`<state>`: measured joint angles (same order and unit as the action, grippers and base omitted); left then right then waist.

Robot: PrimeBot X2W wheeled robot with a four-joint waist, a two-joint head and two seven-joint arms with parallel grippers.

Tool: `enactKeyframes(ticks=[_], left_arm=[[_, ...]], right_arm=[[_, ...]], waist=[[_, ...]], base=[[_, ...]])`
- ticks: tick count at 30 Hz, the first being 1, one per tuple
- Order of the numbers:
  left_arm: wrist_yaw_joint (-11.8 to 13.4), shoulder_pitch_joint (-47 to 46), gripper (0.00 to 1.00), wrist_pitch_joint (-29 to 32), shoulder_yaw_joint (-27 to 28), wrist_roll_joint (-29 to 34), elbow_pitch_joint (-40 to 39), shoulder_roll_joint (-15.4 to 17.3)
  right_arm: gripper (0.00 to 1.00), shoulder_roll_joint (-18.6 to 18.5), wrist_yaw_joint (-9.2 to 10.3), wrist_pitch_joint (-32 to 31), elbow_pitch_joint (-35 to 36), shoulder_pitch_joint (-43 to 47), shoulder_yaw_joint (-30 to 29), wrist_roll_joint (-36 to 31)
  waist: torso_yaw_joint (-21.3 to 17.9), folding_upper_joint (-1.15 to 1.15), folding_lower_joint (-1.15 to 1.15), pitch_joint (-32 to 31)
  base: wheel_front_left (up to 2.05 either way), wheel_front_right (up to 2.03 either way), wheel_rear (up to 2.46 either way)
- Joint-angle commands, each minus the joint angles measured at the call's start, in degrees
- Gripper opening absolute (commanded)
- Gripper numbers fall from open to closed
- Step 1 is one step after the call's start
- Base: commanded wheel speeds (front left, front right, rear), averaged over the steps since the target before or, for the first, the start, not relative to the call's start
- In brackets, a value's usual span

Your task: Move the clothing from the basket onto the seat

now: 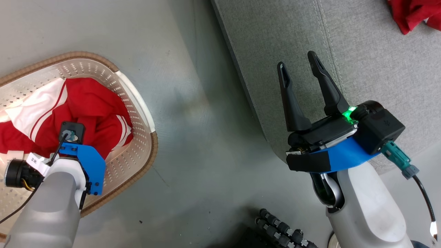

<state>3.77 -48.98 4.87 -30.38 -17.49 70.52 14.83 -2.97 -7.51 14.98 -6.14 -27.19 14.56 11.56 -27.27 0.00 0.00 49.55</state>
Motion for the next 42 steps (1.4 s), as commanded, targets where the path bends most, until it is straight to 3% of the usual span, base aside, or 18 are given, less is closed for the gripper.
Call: enactKeyframes(ticks=[1,8,14,28,36,42], left_arm=[[-0.15,-0.54,0.00,-0.45,-0.15,-0.22,0.29,0.38],[-0.44,-0.05,0.00,-1.05,-0.31,-1.10,0.59,-0.42],[-1.17,0.87,0.00,-3.35,-0.57,-2.00,0.50,-3.15],[-6.50,5.05,0.00,-10.75,-2.87,-4.11,0.08,-11.25],[-9.20,7.88,0.00,-12.39,-6.82,-8.34,-6.93,-11.94],[-8.41,9.37,0.00,-12.28,-11.83,-14.41,-15.79,-11.89]], right_arm=[[1.00,0.16,0.04,0.26,-0.05,-1.10,0.22,0.17],[1.00,0.16,0.04,0.26,-0.79,-1.18,0.19,-0.58],[1.00,0.13,0.03,0.19,-2.84,-0.42,-0.15,-3.02],[1.00,0.05,0.04,-5.53,-6.72,6.71,-1.45,-9.12],[1.00,-0.94,0.04,-9.44,-5.78,12.58,-0.50,-8.40],[1.00,-1.21,0.04,-11.60,-4.67,16.68,-1.10,-7.56]], waist=[[-0.04,0.00,0.00,-0.07],[0.78,0.00,0.00,-1.28],[3.92,0.00,0.00,-5.97],[15.37,0.00,0.00,-30.17],[20.41,0.00,0.00,-42.04],[23.20,0.00,0.00,-48.14]], base=[[0.00,0.00,0.00],[0.00,0.00,0.00],[0.00,0.00,0.00],[0.00,0.00,0.00],[0.00,0.00,0.00],[0.00,0.00,0.00]])
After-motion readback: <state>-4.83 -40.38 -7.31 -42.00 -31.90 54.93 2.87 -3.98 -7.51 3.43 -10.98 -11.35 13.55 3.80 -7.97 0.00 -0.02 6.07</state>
